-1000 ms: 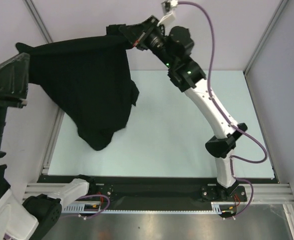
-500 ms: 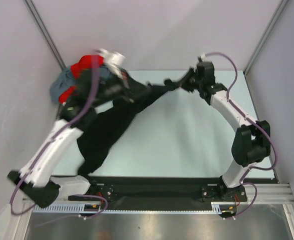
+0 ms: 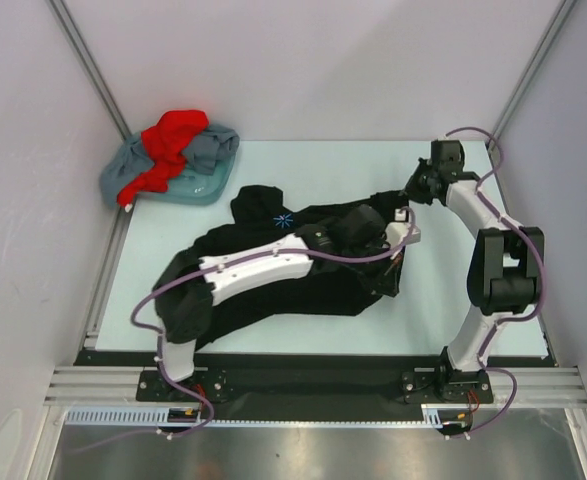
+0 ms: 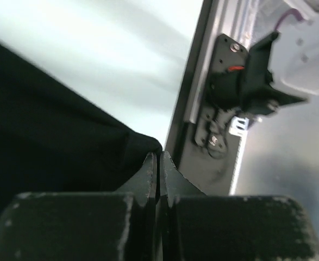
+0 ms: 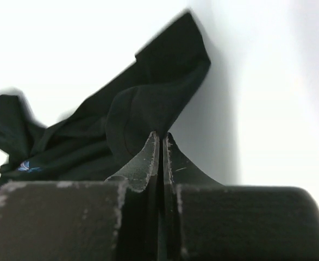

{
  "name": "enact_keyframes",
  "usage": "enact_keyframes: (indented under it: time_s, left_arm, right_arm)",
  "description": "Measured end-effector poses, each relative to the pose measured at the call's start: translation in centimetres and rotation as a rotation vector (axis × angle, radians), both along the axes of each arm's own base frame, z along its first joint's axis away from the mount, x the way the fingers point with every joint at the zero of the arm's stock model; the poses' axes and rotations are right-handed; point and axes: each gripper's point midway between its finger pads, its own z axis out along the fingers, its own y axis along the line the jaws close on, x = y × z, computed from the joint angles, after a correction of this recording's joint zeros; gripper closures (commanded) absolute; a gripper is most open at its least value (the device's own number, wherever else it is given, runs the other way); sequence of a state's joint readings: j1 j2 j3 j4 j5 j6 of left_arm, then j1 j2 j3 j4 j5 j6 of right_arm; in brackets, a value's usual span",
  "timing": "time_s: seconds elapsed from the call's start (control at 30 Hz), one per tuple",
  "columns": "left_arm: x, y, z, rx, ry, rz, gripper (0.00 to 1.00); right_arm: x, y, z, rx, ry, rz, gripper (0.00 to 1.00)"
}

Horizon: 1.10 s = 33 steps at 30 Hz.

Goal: Fold and stack the t-shirts
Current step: Flatten the tshirt out

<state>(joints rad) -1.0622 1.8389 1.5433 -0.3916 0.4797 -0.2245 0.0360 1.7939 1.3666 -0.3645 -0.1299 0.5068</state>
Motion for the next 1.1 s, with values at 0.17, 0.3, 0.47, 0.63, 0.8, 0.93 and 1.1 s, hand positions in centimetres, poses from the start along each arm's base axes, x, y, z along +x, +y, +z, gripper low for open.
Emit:
enact_keyframes:
  time_s: [0.17, 0.3, 0.47, 0.63, 0.8, 0.93, 1.1]
  left_arm:
    - [0.9, -3.6, -1.4, -0.001, -0.033, -0.047, 0.82]
    - [0.3, -3.8, -2.0, 0.012, -0.034, -0.064, 0.33]
    - [-1.6, 2.1, -3.8, 0.107, -0.022, -0.035, 0.19]
    - [4.6, 13.2, -0.9, 0.095, -0.033, 0.295, 0.16]
    - [12.9, 24.6, 1.3, 0.102, -0.107, 0.774, 0.15]
    - [14.5, 29.2, -2.0, 0.229, -0.046, 0.948, 0.20]
    - [13.4, 35.8, -8.4, 0.401, 0.129, 1.148, 0.23]
  right_arm:
    - [2.9, -0.9, 0.0, -0.086, -0.028, 0.038, 0.98]
    - [4.4, -2.2, -1.5, -0.113, -0.009, 0.033, 0.95]
    - [6.2, -5.3, -3.1, -0.146, 0.015, -0.011, 0.69]
    - [9.0, -9.2, -3.2, -0.238, 0.080, -0.096, 0.47]
    - [7.4, -11.6, -3.5, -0.341, 0.195, -0.136, 0.37]
    - [3.5, -12.0, -4.0, -0.354, 0.294, -0.125, 0.30]
    - [-3.4, -9.7, -2.2, -0.246, 0.329, -0.058, 0.15]
